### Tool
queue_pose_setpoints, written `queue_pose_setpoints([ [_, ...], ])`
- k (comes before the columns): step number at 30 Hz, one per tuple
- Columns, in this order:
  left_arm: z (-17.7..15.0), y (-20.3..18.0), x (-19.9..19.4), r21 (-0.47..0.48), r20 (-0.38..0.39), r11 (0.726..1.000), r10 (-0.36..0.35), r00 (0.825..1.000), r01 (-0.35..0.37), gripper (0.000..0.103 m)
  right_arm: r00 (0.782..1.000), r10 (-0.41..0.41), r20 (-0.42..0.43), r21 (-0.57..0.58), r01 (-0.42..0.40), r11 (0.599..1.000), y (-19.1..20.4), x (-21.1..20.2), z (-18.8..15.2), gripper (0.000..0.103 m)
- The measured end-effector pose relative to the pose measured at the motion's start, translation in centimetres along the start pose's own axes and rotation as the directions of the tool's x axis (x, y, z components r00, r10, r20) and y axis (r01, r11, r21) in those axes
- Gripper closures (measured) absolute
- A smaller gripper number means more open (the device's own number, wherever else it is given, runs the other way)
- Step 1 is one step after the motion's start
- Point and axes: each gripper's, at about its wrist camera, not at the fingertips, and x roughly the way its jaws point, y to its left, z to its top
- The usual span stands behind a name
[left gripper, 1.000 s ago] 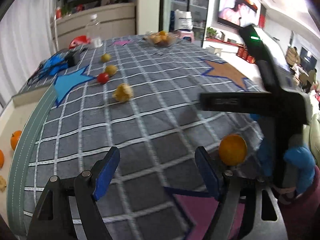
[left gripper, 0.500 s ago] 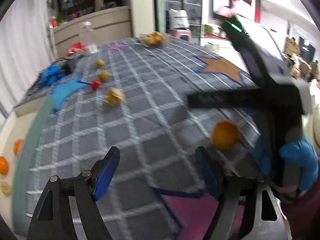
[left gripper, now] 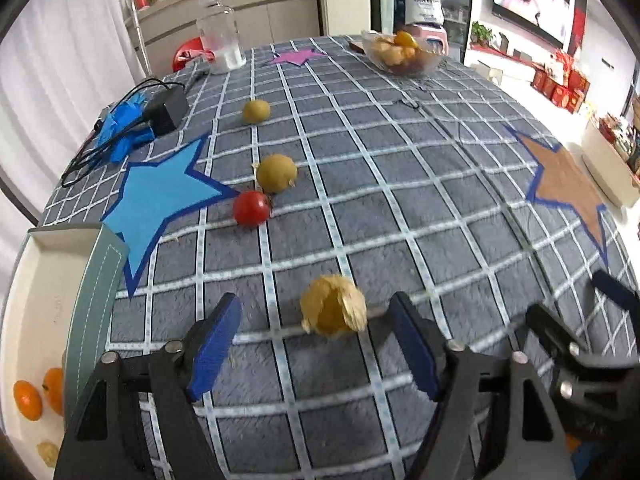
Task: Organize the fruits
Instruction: 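Grasp a yellow husked fruit with the left gripper while the right moves to the orange, then close the right gripper around the orange while the left holds the husked fruit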
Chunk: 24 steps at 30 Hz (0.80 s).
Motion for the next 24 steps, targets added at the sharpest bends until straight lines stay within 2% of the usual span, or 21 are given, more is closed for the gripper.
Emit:
queue_pose_setpoints([
  [2, -0.2, 0.4, -0.3, -0.011, -0.001, 1.0, -0.005, 1.0, 0.005, 0.068, 1.0, -0.003, -0.001, -0.002, 0.003, 1.0, 0.0, 0.0, 0.0, 0.0],
  [3, -0.4, 0.7, -0.5, -0.02, -0.004, 1.0, 0.001, 1.0, -0.001, 0.075, 1.0, -0.001, -0.001, -0.001, 0.001, 1.0, 0.0, 0.0, 0.0, 0.0],
  [5, -1.0, 1.5, -1.0, -0.044, -0.001, 0.999, 0.019, 1.0, -0.019, 0.076, 1.0, 0.0, -0.001, 0.0, 0.0, 1.0, -0.1, 0.0, 0.0, 0.0],
  [7, -2.1, 2.6, -2.0, -0.071, 0.018, 0.997, 0.008, 1.0, -0.007, 0.076, 1.0, -0.001, -0.002, -0.001, 0.001, 1.0, -0.1, 0.0, 0.0, 0.0],
  [10, -5.1, 4.3, -4.3, -0.102, 0.082, 0.995, 0.008, 0.997, 0.001, 0.076, 1.0, -0.005, -0.004, -0.007, 0.005, 1.0, 0.0, 0.1, 0.0, 0.0],
  [14, -7.7, 5.1, -5.0, -0.1, 0.14, 0.995, 0.039, 0.989, -0.025, 0.075, 1.0, -0.009, -0.005, -0.009, 0.009, 1.0, 0.0, 0.1, 0.0, 0.0],
  [22, -7.8, 5.4, -4.1, -0.105, 0.144, 0.994, 0.007, 0.99, 0.008, 0.076, 1.0, -0.001, -0.031, 0.0, 0.001, 1.0, -0.2, 0.0, 0.2, 0.0],
  [24, -7.9, 5.7, -4.1, -0.115, 0.147, 0.993, -0.012, 0.989, 0.029, 0.075, 0.999, 0.031, 0.008, 0.013, -0.031, 0.999, -0.5, -1.5, -0.6, 0.0],
])
